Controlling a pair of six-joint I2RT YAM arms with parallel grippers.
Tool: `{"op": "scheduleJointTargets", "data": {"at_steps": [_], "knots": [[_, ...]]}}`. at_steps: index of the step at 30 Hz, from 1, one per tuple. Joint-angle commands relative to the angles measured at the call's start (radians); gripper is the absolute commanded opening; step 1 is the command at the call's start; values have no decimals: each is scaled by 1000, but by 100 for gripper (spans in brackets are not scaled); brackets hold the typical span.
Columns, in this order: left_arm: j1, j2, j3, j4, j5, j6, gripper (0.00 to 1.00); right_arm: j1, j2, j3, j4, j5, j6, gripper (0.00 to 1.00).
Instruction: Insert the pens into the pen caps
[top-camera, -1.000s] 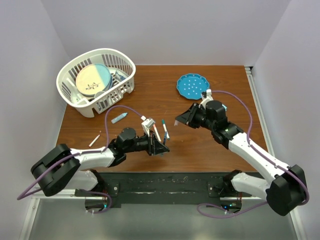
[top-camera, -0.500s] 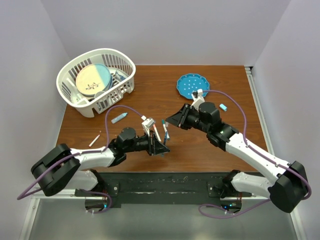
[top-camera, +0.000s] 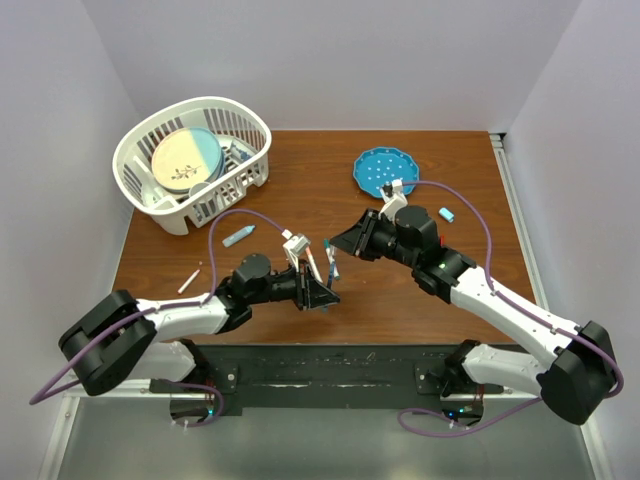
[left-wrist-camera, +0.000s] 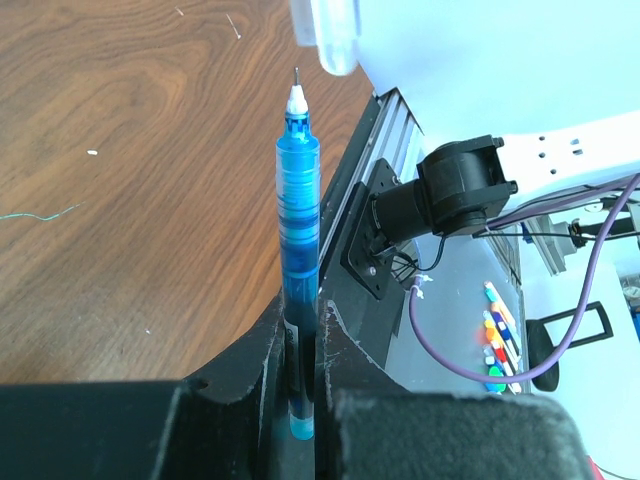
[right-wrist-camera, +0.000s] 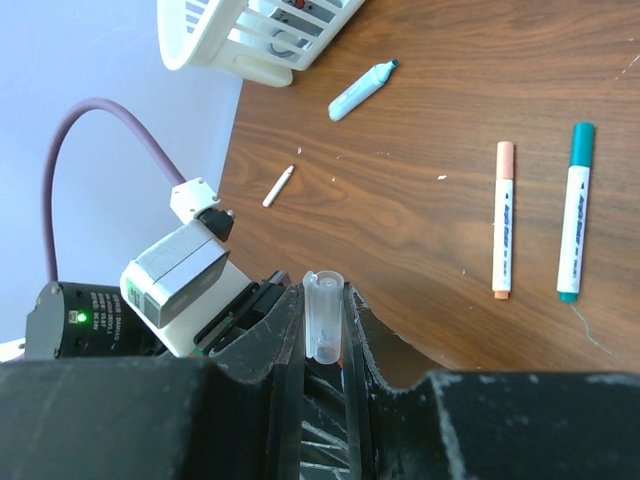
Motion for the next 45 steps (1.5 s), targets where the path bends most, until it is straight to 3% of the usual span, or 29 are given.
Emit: {"op": "scheduleJointTargets", "data": {"at_steps": [1,30,39,45], "knots": [[-7,-26,41,22,5,23,0,9,-22,2,8,37,-40,0],[-4,-42,66,-28,-32,46,0,95,-106,-83,5,72,-34,0],[-4,-58,93,36,-12,-22,0,246,-107,-169,10,226,-60,0],[-3,-98,100,-14,-46,-3,0,285,-138,-182,2,266,-62,0]]}}
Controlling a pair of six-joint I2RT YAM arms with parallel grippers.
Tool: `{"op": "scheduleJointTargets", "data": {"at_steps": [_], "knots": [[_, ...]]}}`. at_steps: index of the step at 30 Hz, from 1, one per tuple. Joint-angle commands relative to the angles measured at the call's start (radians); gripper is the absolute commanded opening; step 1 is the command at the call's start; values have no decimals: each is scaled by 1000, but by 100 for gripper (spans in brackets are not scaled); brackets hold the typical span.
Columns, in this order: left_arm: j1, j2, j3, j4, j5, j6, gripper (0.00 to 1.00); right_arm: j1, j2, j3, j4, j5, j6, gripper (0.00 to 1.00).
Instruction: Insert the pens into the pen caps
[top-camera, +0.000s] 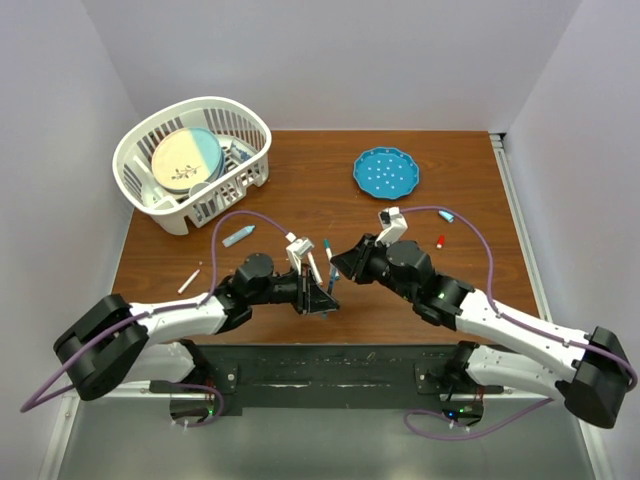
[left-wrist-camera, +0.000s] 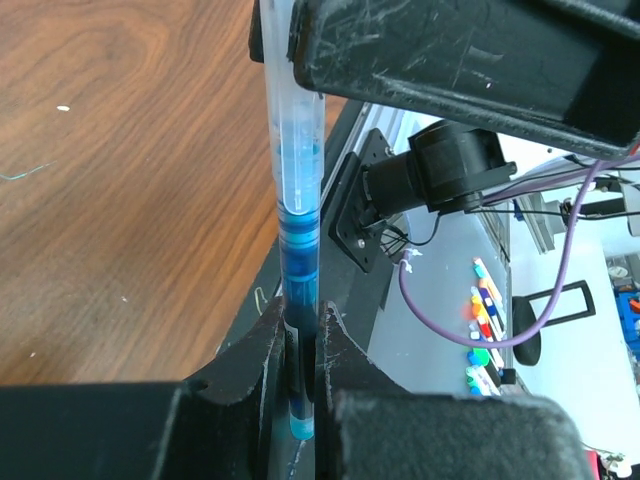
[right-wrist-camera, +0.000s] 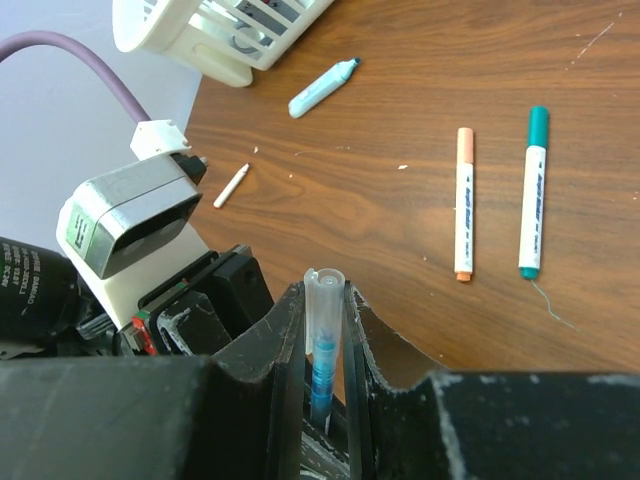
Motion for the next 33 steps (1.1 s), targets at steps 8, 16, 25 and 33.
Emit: {"op": "scheduleJointTargets", "data": {"at_steps": [8,16,25,33], "knots": [[14,-79,104,59,-108,80,0,193,16,-78,21,-47,82,0],[51,-127,166,-75,-168,169,0,414,66,-49,-77,165,133,0],[63,-178,146,-79,-126,179,0,445,89,115,-205,332,107,0],[62,-273,99,-92,-30,183,0,420,22,287,-265,493,-42,51]]}}
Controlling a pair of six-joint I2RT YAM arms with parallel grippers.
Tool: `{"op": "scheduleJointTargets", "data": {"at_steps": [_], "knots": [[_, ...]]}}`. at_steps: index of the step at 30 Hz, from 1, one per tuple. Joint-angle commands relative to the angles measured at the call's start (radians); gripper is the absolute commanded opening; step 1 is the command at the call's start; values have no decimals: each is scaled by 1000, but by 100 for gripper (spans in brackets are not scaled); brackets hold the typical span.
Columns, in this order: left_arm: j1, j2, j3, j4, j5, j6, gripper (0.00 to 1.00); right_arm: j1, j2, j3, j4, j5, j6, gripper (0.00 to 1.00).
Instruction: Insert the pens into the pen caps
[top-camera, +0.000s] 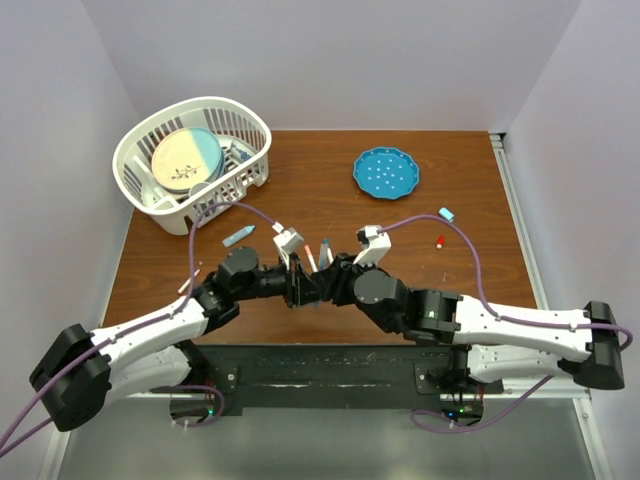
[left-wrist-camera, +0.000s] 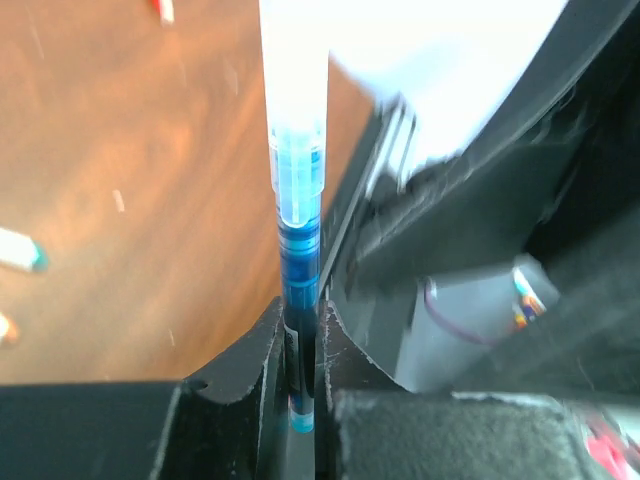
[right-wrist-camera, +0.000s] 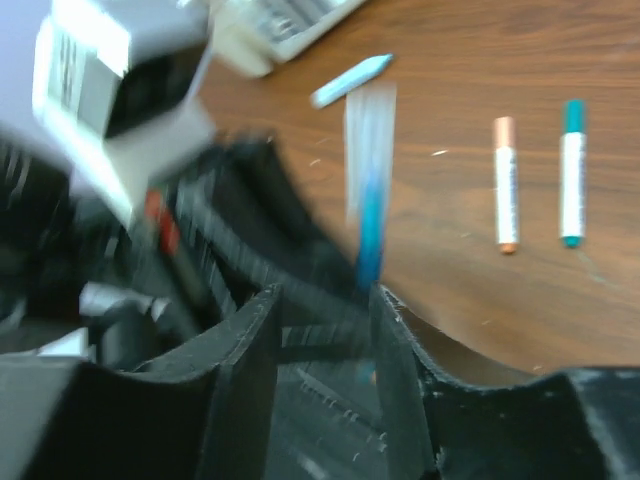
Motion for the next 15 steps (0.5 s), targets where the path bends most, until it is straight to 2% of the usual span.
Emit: {"op": "scheduleJointTargets", "data": {"at_steps": [1,9,15], "knots": [[18,-68,25,138,-19,8,0,11,-46,83,-55,-3,-84,52],[17,-149,-37,187,70,-11,0,-24,-24,181,-93,0,-156,57],[17,-160,-62,203,99,-15,0,-85,-3,232,-66,-87,-207,56]]}}
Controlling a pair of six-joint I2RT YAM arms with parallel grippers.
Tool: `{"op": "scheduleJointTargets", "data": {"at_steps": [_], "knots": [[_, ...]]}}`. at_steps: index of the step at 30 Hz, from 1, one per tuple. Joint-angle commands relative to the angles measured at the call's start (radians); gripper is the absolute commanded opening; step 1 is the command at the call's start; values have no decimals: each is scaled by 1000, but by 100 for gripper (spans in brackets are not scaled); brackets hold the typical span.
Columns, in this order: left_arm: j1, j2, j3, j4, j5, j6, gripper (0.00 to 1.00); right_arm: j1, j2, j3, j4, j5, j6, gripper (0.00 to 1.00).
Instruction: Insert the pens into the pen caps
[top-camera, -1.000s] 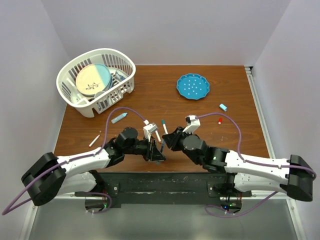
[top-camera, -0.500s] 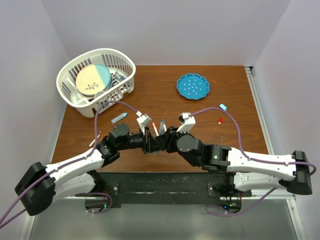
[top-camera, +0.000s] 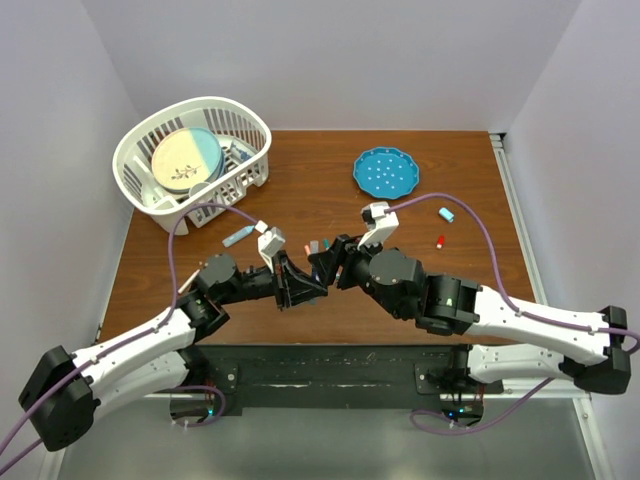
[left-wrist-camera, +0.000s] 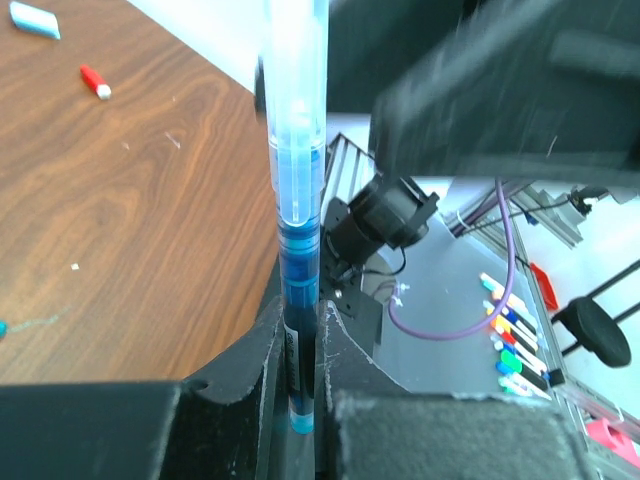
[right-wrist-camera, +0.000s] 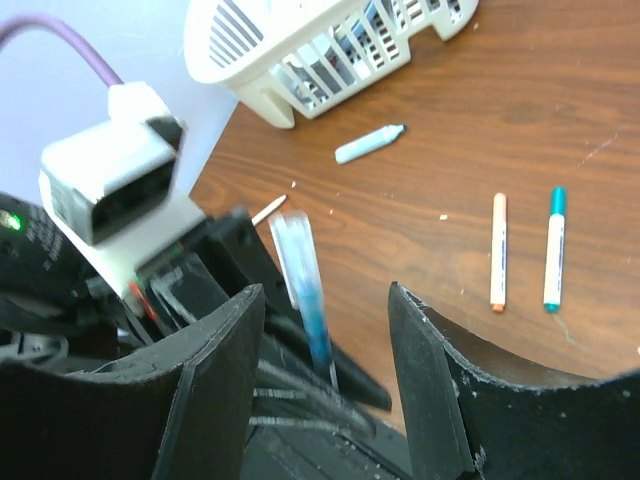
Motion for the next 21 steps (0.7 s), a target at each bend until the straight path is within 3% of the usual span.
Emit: {"op": "scheduleJointTargets", "data": {"at_steps": [1,12,14,15,16,17,21], "knots": [[-1,-17,-18,69,43,-9,0,-55,20,75,7,-63,-54,56],[-1,1,-12,95,59,-8,0,-101,86,64,31,-230,-45,48],[0,13,-3,96,59,-3,0,-101,82,15,60,-255,-25,37],[0,16,0,100,59,-3,0,-101,69,-2,71,-261,-22,27],[-1,19,6,100,55,-3,0,-101,63,-39,91,-273,-11,8],[0,22,9,101,54,-3,0,-101,56,-56,100,-302,-10,1],[3,27,50,74,17,6,0,-95,26,-141,119,-365,23,0]]}}
